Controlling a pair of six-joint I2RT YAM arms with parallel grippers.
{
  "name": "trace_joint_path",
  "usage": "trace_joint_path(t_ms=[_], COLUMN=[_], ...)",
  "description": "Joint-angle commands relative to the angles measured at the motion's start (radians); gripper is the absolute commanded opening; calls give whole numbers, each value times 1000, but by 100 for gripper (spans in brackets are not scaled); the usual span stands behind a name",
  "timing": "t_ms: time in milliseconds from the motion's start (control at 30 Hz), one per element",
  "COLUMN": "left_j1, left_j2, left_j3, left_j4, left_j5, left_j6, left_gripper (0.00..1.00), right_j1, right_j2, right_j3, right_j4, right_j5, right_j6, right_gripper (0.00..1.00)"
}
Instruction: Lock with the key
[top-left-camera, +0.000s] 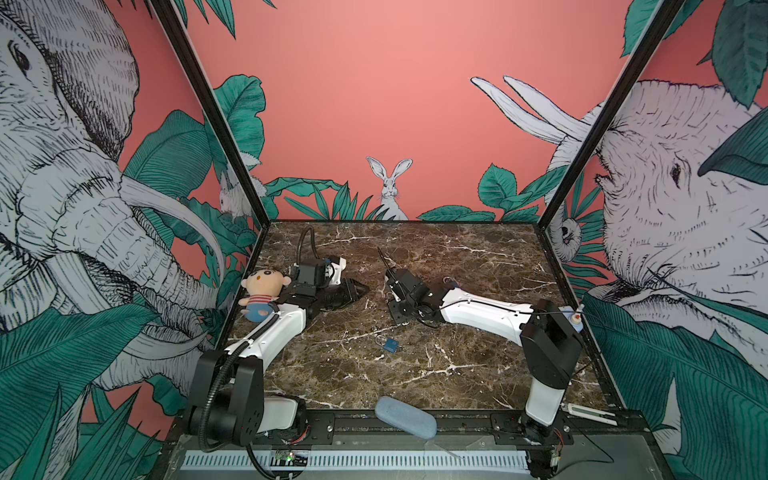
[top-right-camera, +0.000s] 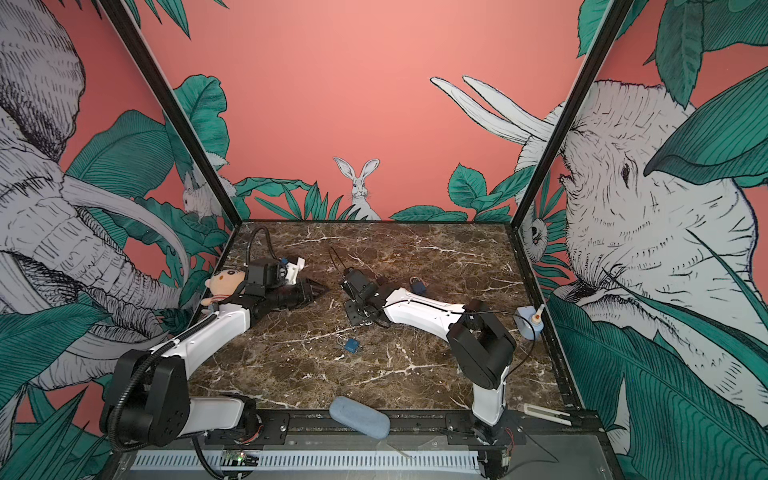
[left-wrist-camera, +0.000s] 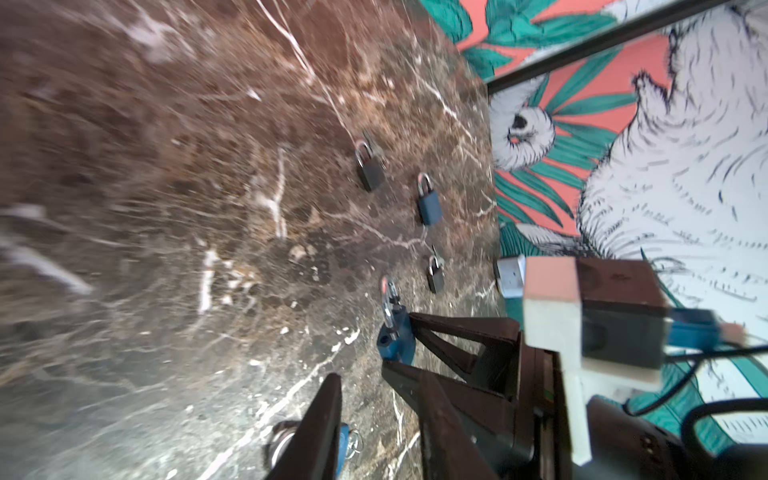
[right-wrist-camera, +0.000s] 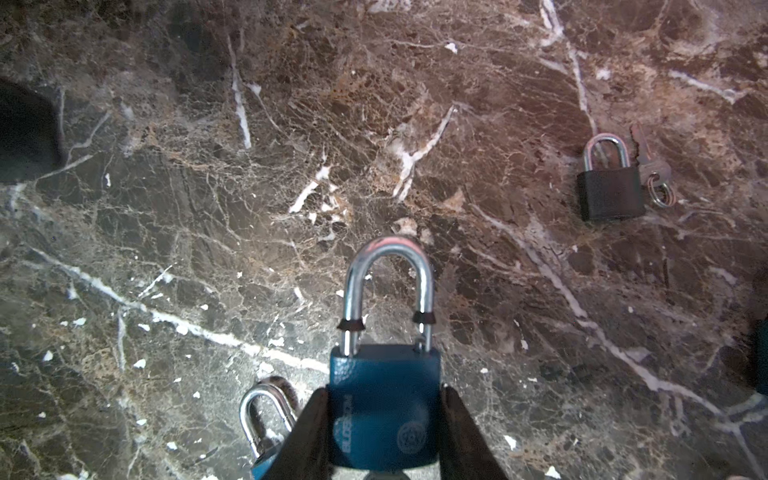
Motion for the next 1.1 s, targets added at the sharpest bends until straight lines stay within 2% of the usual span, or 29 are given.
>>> trace_joint_path(t_ms=[0, 367, 1067], left_j1=[-28, -71, -116], left_j2=[33, 155, 228], left_j3=[35, 54, 89], left_j4=[53, 221, 229], left_j5=[37, 74, 84], left_j6=[-4, -92, -105], left_gripper=[34, 34, 34], right_j1=[5, 4, 5], right_j2=[-65, -108, -118], right_j3=[-8, -41, -35], right_j4=[12, 5, 15], right_j5=[-13, -15, -17], right_j6=[-10, -8, -8], right_gripper=[9, 9, 9])
